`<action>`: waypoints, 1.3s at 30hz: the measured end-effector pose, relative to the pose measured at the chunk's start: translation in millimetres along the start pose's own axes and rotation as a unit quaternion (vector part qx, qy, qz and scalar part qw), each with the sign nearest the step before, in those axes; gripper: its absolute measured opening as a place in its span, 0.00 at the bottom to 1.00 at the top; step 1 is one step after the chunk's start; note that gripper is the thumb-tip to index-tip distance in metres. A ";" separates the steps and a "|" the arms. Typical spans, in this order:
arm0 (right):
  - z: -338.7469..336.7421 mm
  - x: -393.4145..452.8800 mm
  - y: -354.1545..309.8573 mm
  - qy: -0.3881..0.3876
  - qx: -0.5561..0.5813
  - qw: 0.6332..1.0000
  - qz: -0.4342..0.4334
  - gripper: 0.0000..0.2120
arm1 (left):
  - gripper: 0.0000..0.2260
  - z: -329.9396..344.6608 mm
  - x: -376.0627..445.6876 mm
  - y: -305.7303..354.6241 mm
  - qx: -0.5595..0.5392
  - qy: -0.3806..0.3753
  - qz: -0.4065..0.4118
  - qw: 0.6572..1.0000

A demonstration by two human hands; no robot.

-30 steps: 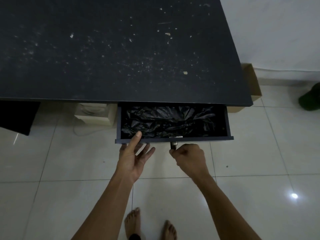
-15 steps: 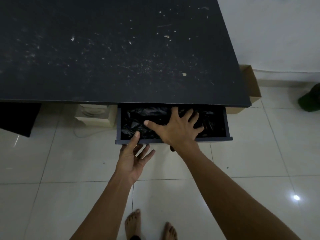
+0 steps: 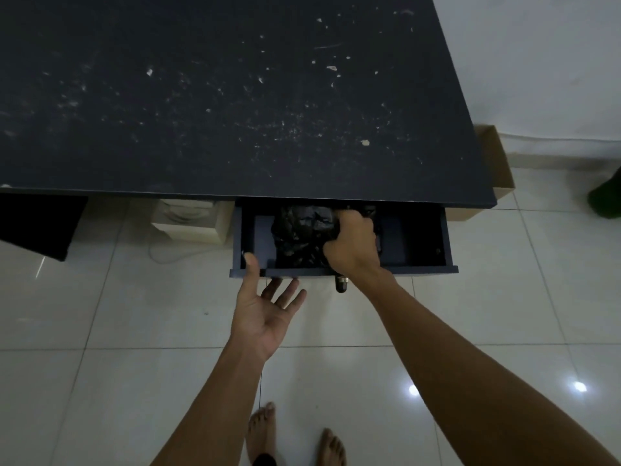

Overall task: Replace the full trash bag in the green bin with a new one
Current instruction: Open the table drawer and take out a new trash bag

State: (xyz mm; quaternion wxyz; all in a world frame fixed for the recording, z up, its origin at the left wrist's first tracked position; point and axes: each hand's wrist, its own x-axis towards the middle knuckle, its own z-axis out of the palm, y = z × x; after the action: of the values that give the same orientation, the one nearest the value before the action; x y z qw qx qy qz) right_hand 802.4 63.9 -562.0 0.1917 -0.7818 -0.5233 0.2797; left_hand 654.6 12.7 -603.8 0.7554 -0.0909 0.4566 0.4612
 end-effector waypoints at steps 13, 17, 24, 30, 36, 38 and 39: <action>-111.9 -77.9 67.4 -0.056 0.378 0.909 0.167 0.14 | 0.20 42.7 -16.3 -33.4 0.045 -0.002 -0.057 0.997; -90.3 -89.4 124.2 -0.220 0.006 0.948 0.229 0.11 | 0.25 54.5 -13.9 -35.3 0.074 0.041 -0.047 0.995; -68.5 -70.2 131.7 -0.074 0.170 0.957 0.225 0.13 | 0.07 57.6 -11.4 -31.8 0.191 0.040 -0.010 0.981; -57.9 -51.0 120.0 -0.023 0.234 0.944 0.230 0.08 | 0.06 53.0 -11.2 -16.4 0.246 -0.020 0.019 0.969; -68.0 -16.3 99.3 0.040 0.234 0.959 0.152 0.19 | 0.14 76.6 4.6 0.6 0.165 -0.072 0.015 0.983; -68.3 -1.9 92.7 0.043 0.244 0.958 0.142 0.23 | 0.25 87.1 13.6 9.4 0.157 -0.072 0.023 0.985; -67.9 4.9 90.5 0.044 0.238 0.961 0.135 0.25 | 0.29 92.7 18.4 12.8 0.158 -0.075 0.021 0.984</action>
State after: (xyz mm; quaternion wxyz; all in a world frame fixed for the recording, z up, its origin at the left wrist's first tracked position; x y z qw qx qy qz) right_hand 911.5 33.7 -564.6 0.3551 -0.7888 -0.3221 0.3846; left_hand 703.7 82.9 -561.8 0.7825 0.0744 0.4673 0.4047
